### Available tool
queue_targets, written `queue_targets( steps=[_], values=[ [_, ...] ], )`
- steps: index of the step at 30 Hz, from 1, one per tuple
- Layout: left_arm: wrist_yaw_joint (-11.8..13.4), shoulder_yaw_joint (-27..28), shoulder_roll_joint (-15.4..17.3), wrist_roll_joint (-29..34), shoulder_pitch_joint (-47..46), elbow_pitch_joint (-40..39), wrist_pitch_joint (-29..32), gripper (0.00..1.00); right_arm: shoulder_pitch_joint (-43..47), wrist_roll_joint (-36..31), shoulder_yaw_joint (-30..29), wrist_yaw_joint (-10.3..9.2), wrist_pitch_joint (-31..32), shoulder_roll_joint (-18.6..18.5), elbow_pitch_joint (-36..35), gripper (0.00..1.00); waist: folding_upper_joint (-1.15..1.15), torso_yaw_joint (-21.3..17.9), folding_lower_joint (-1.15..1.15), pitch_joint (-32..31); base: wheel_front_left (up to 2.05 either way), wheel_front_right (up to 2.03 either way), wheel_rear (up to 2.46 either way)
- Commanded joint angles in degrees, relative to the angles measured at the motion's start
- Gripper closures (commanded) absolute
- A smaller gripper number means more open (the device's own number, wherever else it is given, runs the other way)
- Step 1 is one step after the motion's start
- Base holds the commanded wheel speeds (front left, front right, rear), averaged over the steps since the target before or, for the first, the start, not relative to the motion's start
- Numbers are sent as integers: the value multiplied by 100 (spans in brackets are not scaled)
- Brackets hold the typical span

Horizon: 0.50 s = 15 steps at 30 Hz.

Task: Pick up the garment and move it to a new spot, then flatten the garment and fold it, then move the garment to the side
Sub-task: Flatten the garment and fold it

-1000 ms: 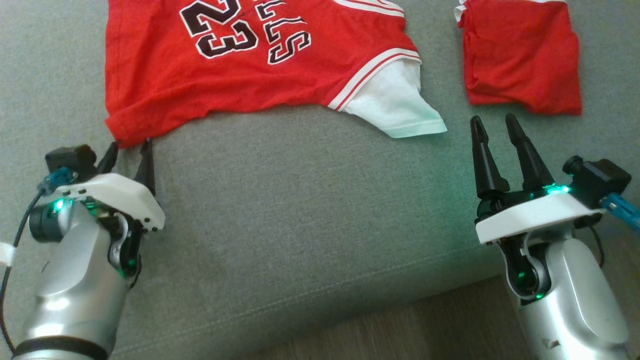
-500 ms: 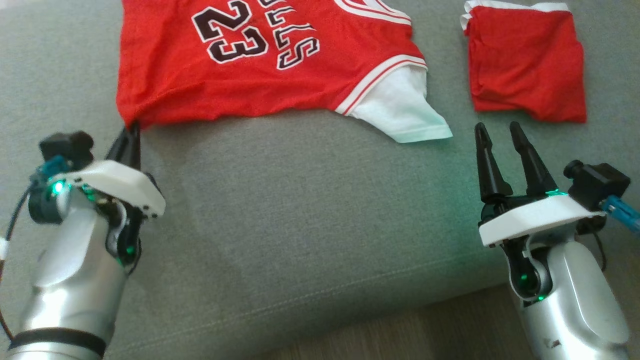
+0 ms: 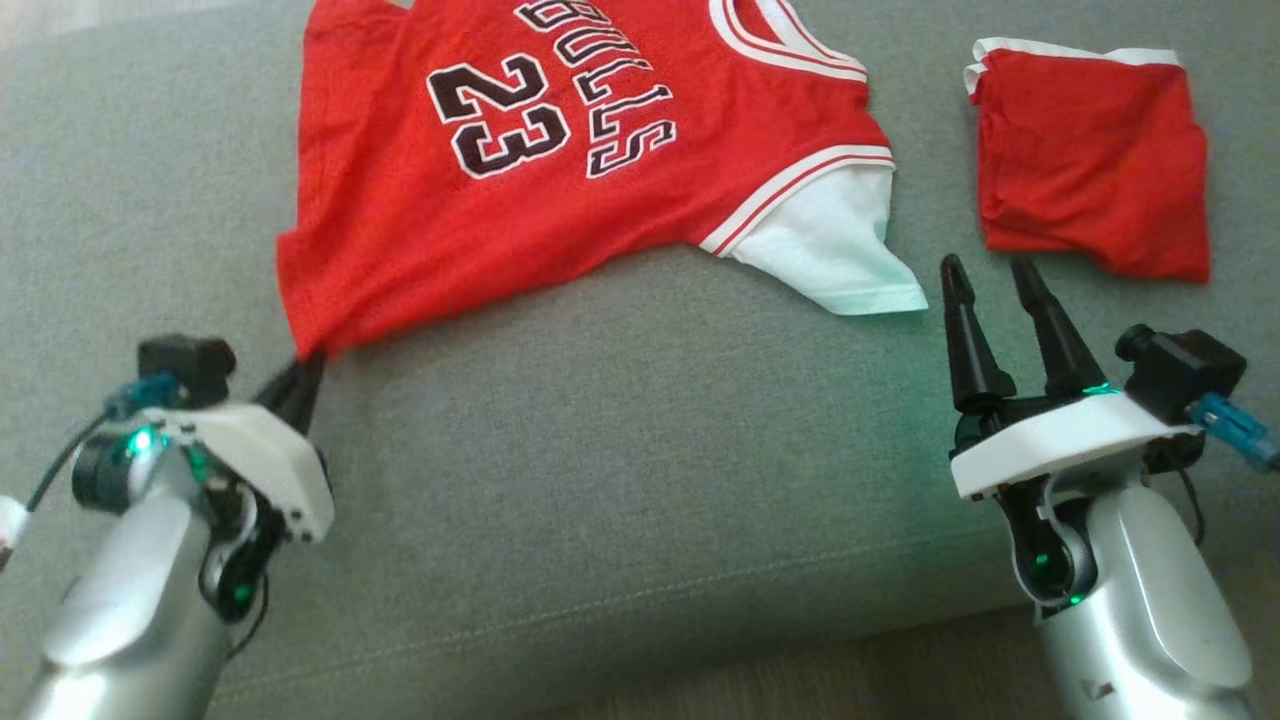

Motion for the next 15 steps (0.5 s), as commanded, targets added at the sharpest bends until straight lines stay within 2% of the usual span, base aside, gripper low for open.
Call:
queue_targets(
  steps=[1, 2, 5, 8, 15],
  values=[
    [-22, 116, 341, -68, -109, -239, 188, 100, -38, -22, 154, -1, 17, 32, -148, 0, 0, 19, 0, 23, 0, 0, 0],
    [-35, 12, 443, -103, 3, -344, 407, 100, -53, -24, 195, -1, 32, 32, -127, 0, 0, 29, 0, 50, 0, 0, 0],
    [-24, 4, 518, -174, 61, -443, 531, 100, -86, -34, 249, -1, 32, 32, -117, 0, 0, 28, 0, 90, 0, 0, 0],
    [133, -4, 582, -94, 26, -458, 593, 100, -120, -41, 279, -1, 33, 32, -113, 0, 0, 18, 0, 131, 0, 0, 0],
    [305, -16, 557, -62, -75, -363, 632, 100, -149, -42, 338, -1, 8, 32, -76, 0, 0, -50, 0, 174, 0, 0, 0]
  ],
)
